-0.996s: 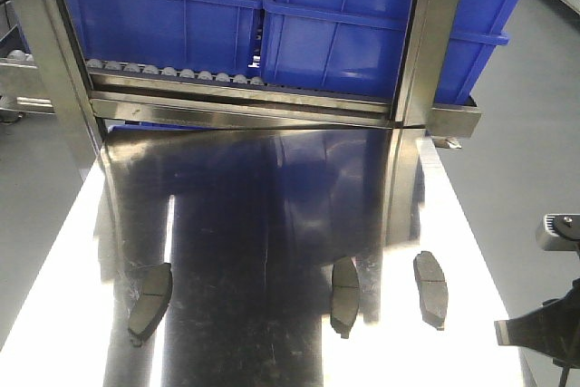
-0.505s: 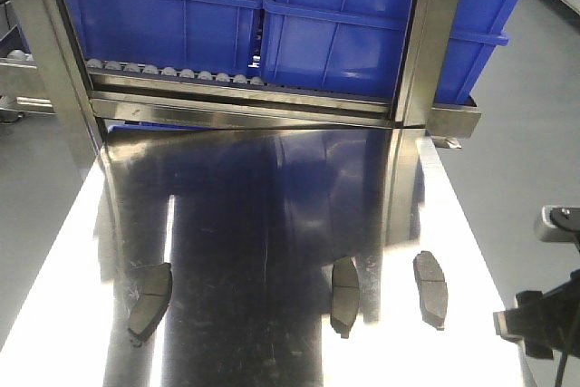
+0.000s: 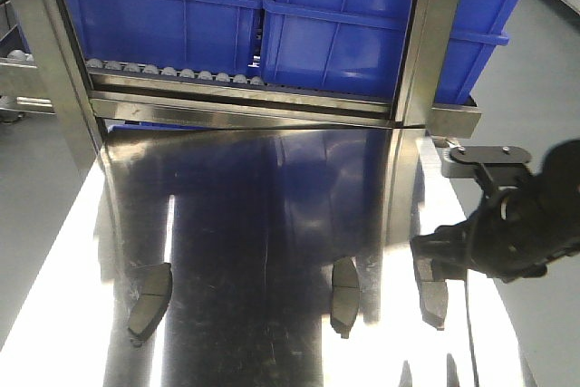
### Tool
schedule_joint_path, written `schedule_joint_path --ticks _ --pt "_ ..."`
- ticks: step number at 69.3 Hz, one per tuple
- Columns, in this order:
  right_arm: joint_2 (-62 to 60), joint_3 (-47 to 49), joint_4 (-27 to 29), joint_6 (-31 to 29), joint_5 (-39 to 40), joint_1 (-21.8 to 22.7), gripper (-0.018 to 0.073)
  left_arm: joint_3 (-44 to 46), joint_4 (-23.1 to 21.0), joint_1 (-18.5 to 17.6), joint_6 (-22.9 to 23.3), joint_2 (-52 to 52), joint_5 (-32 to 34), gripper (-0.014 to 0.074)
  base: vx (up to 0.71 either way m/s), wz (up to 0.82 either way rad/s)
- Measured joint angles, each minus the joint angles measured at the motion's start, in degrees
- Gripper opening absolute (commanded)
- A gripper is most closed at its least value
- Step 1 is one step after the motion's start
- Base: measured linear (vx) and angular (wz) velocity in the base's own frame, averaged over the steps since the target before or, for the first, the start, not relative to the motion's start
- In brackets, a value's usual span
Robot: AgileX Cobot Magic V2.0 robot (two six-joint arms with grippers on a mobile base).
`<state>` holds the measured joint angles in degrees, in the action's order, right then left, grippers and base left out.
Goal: Move and align brake pads A on conveyor
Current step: 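Lower the right gripper onto the farthest brake pad and grasp it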
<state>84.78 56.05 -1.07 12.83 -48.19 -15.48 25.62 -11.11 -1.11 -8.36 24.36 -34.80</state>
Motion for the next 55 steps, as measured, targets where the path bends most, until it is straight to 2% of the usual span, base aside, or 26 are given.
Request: schedule_joint_path --ticks 33,55 --pt "17.63 10.03 -0.81 0.49 -1.73 -0.01 0.0449 0.00 0.00 0.00 0.06 0.00 0.00 -0.0006 0.00 0.00" --pt "22.70 10.83 -0.73 0.71 -2.13 0.32 0.0449 0.00 0.00 0.00 0.13 0.00 0.00 -0.0006 0.00 0.00"
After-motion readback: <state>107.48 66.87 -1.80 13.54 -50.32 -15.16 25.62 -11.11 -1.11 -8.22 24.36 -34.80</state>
